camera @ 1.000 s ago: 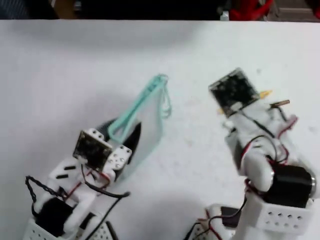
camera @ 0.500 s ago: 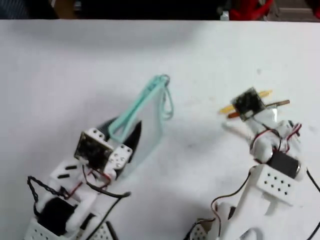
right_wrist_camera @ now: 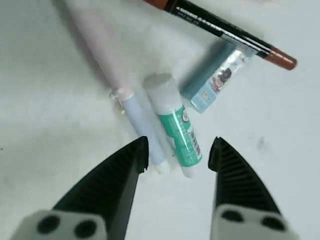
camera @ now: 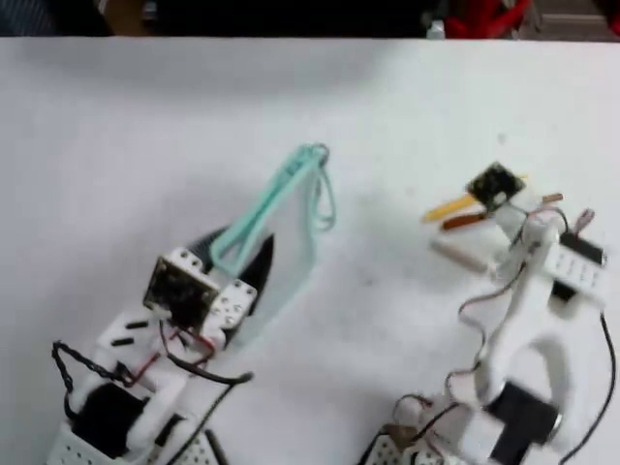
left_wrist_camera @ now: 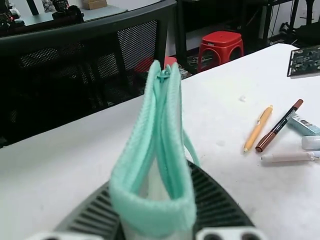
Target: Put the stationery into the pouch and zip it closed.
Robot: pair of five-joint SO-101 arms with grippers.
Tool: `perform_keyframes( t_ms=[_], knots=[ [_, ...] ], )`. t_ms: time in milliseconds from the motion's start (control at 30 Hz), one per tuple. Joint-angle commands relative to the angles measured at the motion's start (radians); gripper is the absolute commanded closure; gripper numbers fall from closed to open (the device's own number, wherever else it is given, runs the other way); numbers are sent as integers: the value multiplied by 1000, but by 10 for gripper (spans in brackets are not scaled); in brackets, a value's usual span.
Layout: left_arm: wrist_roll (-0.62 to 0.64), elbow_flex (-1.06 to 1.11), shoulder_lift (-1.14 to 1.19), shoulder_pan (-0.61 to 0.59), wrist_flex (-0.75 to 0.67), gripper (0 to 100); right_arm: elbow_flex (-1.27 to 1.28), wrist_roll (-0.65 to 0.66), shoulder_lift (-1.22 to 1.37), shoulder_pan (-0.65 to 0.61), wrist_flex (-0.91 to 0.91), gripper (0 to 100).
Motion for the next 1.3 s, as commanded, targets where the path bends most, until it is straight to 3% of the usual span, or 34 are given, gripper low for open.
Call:
perform_keyframes(
  t_ms=[0,233,367,700,867,1033,1267],
  knots=[
    [-12,61,16,-10,3,897,-207,12,133,-25,85,805],
    [-12,61,15,-10,6,897,-325,101,318,-24,168,818],
    [-12,61,15,-10,8,897,-324,124,384,-25,116,871],
    [-12,71,15,-10,8,895,-325,133,490,5,21,872],
    [-12,71,15,-10,14,860,-321,233,516,31,21,876],
    [-12,66,15,-10,46,806,-334,226,483,31,27,985],
    [-12,66,15,-10,46,806,-428,43,225,-30,222,981]
  ],
)
